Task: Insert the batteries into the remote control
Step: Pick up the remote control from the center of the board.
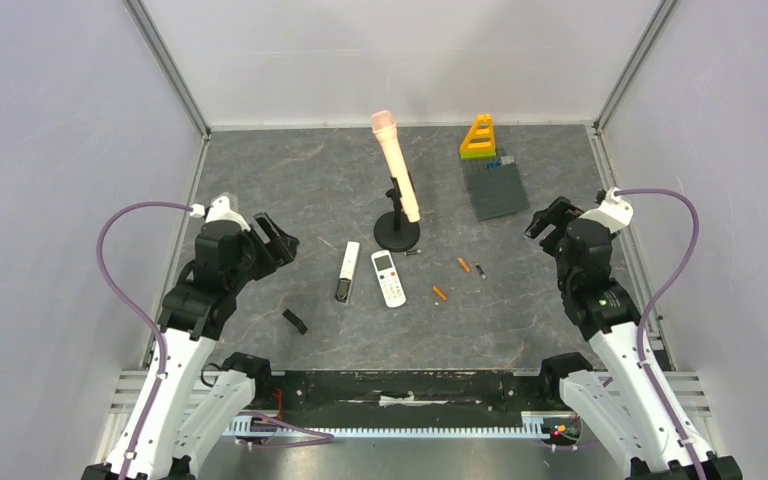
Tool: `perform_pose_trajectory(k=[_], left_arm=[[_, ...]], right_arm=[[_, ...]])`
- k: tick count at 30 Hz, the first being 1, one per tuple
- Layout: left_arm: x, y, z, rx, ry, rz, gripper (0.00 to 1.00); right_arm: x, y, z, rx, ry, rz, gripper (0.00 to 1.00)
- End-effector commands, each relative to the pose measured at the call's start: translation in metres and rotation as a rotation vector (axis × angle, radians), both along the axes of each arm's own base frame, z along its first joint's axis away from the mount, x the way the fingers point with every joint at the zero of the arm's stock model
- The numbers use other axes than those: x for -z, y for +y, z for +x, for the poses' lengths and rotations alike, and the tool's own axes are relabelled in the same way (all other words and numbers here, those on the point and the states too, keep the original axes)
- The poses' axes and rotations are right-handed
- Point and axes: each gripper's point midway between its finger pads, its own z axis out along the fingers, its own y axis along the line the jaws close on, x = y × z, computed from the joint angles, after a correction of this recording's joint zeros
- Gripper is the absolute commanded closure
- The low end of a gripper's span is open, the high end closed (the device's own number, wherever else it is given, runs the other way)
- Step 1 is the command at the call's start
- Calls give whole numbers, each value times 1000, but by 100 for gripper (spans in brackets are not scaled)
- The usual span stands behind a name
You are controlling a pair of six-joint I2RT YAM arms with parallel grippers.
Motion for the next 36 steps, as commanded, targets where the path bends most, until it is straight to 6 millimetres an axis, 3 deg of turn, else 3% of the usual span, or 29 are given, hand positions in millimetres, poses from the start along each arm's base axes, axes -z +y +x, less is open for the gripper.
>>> perform_pose_trajectory(k=[1, 6, 11, 13, 17, 23, 28, 32, 36], left_arm=[[-22, 0, 7, -17, -70, -25, 19], [-23, 3, 5, -71, -62, -68, 18], [-33, -3, 1, 33, -128, -19, 17], [-34, -11, -6, 109, -159, -13, 12], [-29, -46, -19, 341, -223, -65, 11], [6, -71, -15, 433, -125, -170, 16], [34, -89, -7, 437, -42, -257, 21], [51, -102, -3, 414, -16, -215, 23], [78, -111, -1, 382, 58, -136, 27]], right_arm=[[-6, -7, 1, 35, -28, -20, 17], [-15, 7, 2, -70, -36, -42, 14], [-16, 29, 4, -223, 1, -72, 14], [-15, 42, 3, -307, 6, -77, 14], [-4, 62, -4, -431, 31, -61, 15], [25, 92, -13, -555, 78, 20, 17], [58, 142, -30, -654, 122, 38, 19], [87, 177, -47, -694, 189, 6, 19], [102, 208, -62, -739, 213, -13, 20]])
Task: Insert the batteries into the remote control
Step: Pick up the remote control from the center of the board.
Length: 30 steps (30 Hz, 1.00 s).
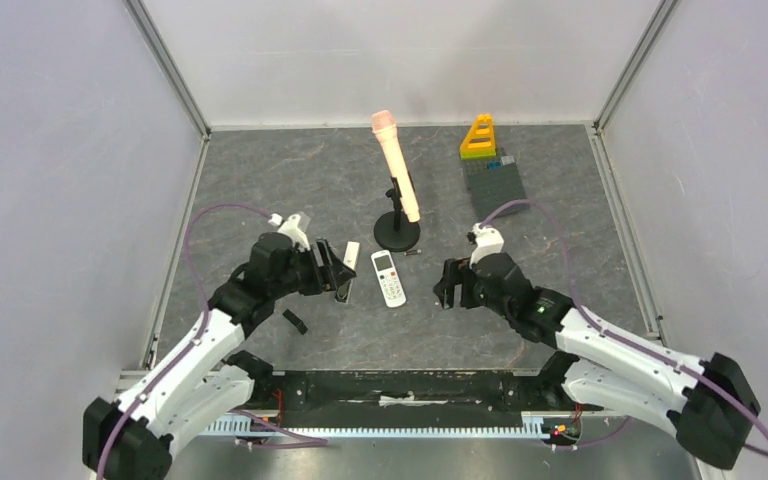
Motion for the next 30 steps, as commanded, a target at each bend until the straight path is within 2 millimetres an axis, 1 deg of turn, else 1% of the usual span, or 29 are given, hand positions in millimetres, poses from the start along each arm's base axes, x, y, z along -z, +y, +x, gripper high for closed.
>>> perform_pose_trajectory(k=[1, 4, 6, 8, 12, 14, 18, 21, 24, 27, 30], left_arm=[[10, -10, 18, -80, -4, 41, 29], [29, -16, 16, -106, 46, 59, 33], [36, -23, 13, -108, 58, 54, 33], [41, -23, 12, -130, 60, 59, 34], [47, -21, 11, -153, 54, 91, 34], [50, -16, 11, -173, 60, 114, 34], [51, 5, 10, -258, 67, 174, 34], [44, 20, 8, -321, 51, 190, 34], [33, 26, 7, -348, 24, 166, 34], [24, 27, 6, -354, 0, 139, 34], [20, 28, 5, -352, -3, 135, 34]], right_arm=[[-3, 25, 5, 54, -55, 41, 21], [6, 54, -10, -7, -42, 52, 22], [13, 72, -22, -46, -41, 39, 21], [16, 87, -29, -68, -44, 15, 19], [21, 111, -33, -88, -68, -58, 12], [23, 121, -32, -92, -81, -87, 10], [34, 129, -23, -73, -97, -154, 9], [42, 133, -16, -67, -108, -204, 9], [49, 140, -10, -60, -117, -241, 9], [56, 145, -3, -54, -107, -256, 13], [69, 142, 3, -46, -58, -285, 18]])
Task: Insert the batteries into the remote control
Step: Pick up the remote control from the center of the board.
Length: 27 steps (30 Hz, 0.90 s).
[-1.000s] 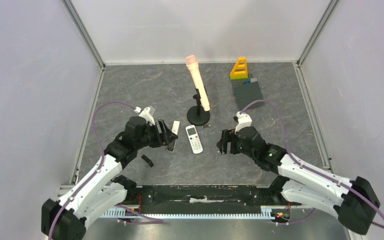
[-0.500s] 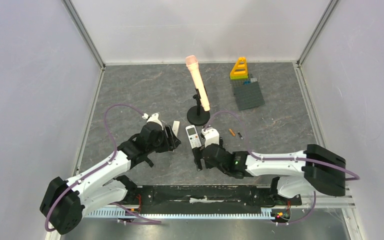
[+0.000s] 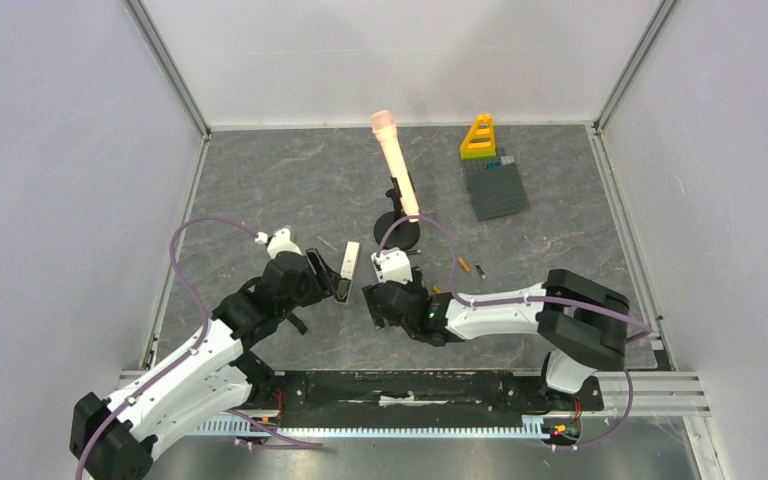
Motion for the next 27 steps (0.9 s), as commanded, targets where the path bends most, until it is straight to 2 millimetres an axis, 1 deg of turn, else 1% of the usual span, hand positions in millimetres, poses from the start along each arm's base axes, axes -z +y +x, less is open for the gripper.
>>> perform_pose_trajectory(k=[1, 4, 7, 11, 12, 15, 16, 17, 21, 23, 27], left_arm=[[-15, 4, 5, -55, -26, -17, 34], [-17, 4, 5, -52, -23, -11, 34], [-17, 3, 5, -49, -21, -13, 34], [-18, 3, 5, -44, -21, -8, 34], [-19, 3, 5, -43, -23, -7, 34], [-23, 2, 6, -34, -31, -5, 34], [-24, 3, 6, -31, -34, -3, 34], [-25, 2, 6, -28, -37, -5, 34], [-33, -1, 6, -2, -64, -17, 34], [-39, -6, 6, 30, -86, -31, 34], [-58, -19, 4, 114, -152, -86, 34]], right_arm=[[-2, 3, 21, 52, -1, 3, 19], [7, -2, 27, 67, 24, -6, 24], [16, -5, 31, 59, 51, -22, 32], [24, -6, 31, 37, 68, -51, 47], [25, -6, 31, 36, 69, -54, 53], [21, -5, 31, 24, 78, -36, 67], [16, -4, 31, 17, 81, -23, 72], [12, -4, 31, 11, 79, -13, 75], [-15, -3, 32, -12, 91, 67, 81], [-32, 0, 30, -36, 102, 136, 81], [-80, 10, 19, -113, 116, 321, 82]])
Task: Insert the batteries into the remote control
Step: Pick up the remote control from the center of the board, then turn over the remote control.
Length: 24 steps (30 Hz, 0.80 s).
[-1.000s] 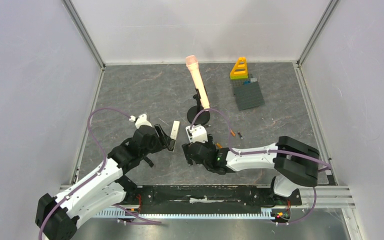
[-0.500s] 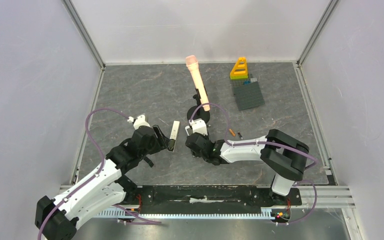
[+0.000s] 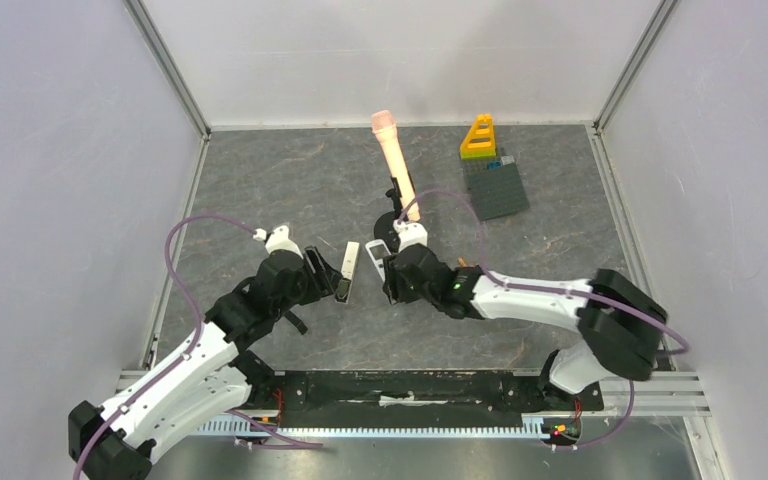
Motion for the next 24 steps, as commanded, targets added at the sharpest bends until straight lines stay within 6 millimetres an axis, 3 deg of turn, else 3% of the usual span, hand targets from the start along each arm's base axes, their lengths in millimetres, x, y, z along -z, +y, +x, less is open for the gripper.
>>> perform_pose_trajectory(k=[1, 4, 9, 12, 15, 20, 24], left_arm=[[-50, -22, 6, 117, -153, -94, 34], [-76, -31, 0, 177, -230, -162, 34], [-138, -41, -15, 264, -417, -335, 31], [-180, -54, -41, 423, -567, -453, 27], [-208, -56, -55, 489, -664, -520, 24], [-222, -63, -56, 514, -686, -568, 23], [-234, -72, -57, 547, -688, -630, 22]], right_arm=[[-67, 21, -13, -94, 6, 262, 82], [-107, 27, -21, -135, 5, 409, 82], [-164, 27, -39, -206, 22, 639, 82], [-194, 25, -51, -254, 30, 745, 82], [-221, 23, -62, -306, 44, 836, 82], [-262, 21, -84, -398, 71, 982, 82], [-283, 18, -97, -452, 89, 1068, 81]])
